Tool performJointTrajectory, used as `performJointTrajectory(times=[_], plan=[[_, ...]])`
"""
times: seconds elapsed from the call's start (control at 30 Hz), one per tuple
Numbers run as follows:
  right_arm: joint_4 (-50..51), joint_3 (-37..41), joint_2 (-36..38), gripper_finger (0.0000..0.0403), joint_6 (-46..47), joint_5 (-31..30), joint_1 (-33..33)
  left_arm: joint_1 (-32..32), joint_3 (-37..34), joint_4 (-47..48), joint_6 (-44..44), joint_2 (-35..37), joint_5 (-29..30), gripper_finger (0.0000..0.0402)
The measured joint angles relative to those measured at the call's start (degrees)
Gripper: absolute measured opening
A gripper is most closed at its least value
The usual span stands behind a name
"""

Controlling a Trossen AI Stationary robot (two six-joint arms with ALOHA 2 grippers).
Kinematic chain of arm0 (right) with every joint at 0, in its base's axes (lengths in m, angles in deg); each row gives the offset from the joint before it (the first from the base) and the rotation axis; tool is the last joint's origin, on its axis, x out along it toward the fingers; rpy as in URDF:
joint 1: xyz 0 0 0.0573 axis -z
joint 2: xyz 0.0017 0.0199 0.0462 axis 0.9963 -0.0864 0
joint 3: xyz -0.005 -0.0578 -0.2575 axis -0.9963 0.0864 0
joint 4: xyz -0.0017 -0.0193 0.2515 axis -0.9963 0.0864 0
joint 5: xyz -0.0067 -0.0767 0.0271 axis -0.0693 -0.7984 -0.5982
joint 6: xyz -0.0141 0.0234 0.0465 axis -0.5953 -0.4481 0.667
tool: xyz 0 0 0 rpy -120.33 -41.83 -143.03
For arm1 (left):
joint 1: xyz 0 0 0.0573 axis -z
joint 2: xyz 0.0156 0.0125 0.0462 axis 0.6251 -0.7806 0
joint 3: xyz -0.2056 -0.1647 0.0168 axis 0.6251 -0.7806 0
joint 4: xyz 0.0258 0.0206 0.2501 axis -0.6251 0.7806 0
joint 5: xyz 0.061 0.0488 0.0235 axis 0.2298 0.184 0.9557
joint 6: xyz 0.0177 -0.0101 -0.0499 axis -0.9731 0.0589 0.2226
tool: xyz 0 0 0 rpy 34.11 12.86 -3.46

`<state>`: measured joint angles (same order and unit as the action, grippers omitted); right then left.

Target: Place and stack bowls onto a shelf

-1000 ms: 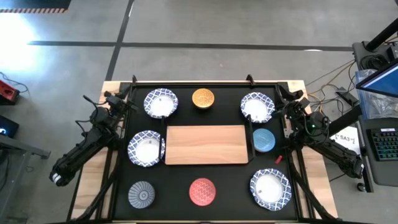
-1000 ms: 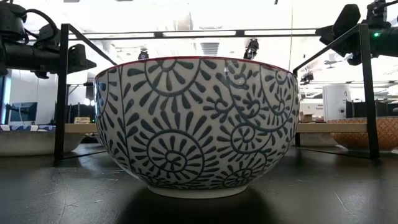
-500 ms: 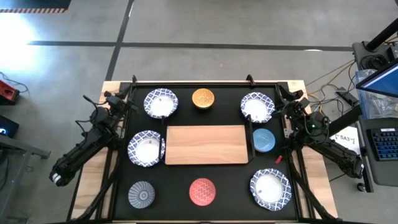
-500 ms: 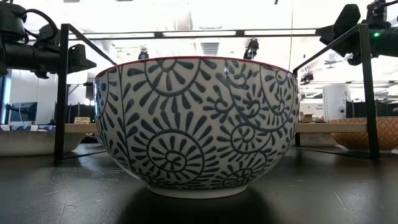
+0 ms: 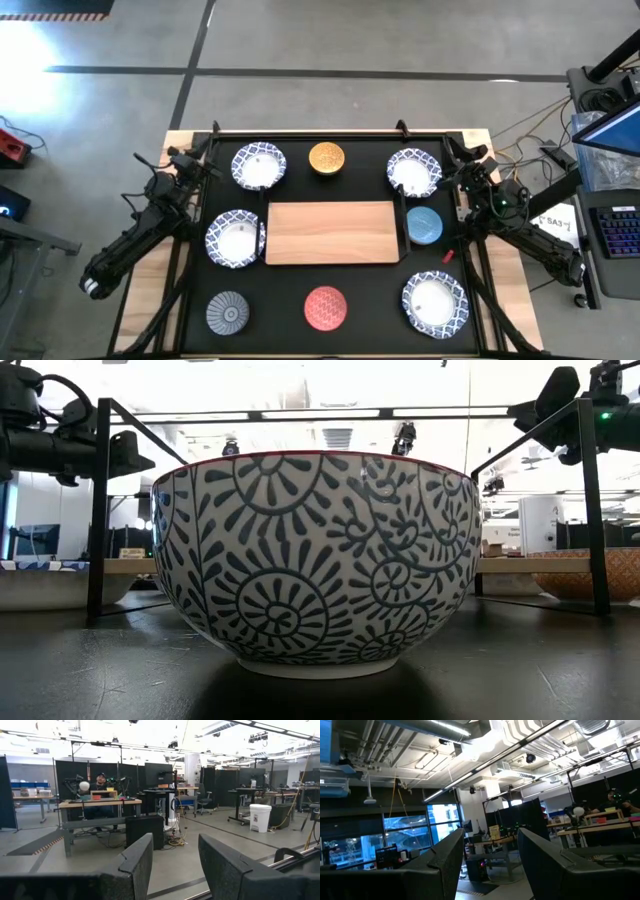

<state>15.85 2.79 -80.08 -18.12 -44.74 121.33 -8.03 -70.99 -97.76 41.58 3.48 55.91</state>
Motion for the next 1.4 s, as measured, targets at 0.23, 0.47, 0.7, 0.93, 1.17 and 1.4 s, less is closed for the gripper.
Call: performJointTrajectory(times=[0.23,0.47,0.7,0.93,1.17,1.4], plan=[[-0.02,-0.01,0.0,0.0176,0.0,0.0,-0.01,0.01,0.0,-0.01,-0.02,-0.02,0.0,0.0142],[0.0,-0.02,-0.02,0.0176,0.0,0.0,-0.02,0.02,0.0,0.0,0.48,0.0,-0.02,0.0142],[0.0,-0.02,0.01,0.0176,0.0,0.0,-0.02,0.11,0.0,-0.06,5.53,-0.02,-0.44,0.0142],[-0.01,-0.01,-0.01,0.0176,0.0,0.0,-0.02,0.11,0.0,-2.58,13.04,-0.02,-0.81,0.0142],[0.0,-0.01,0.01,0.0176,0.0,0.0,0.01,0.15,0.04,-4.83,12.09,-0.02,-5.77,0.0142],[-0.02,0.0,-0.02,0.0176,0.0,0.0,0.0,0.13,1.2,1.49,11.98,-1.4,-5.79,0.0142]])
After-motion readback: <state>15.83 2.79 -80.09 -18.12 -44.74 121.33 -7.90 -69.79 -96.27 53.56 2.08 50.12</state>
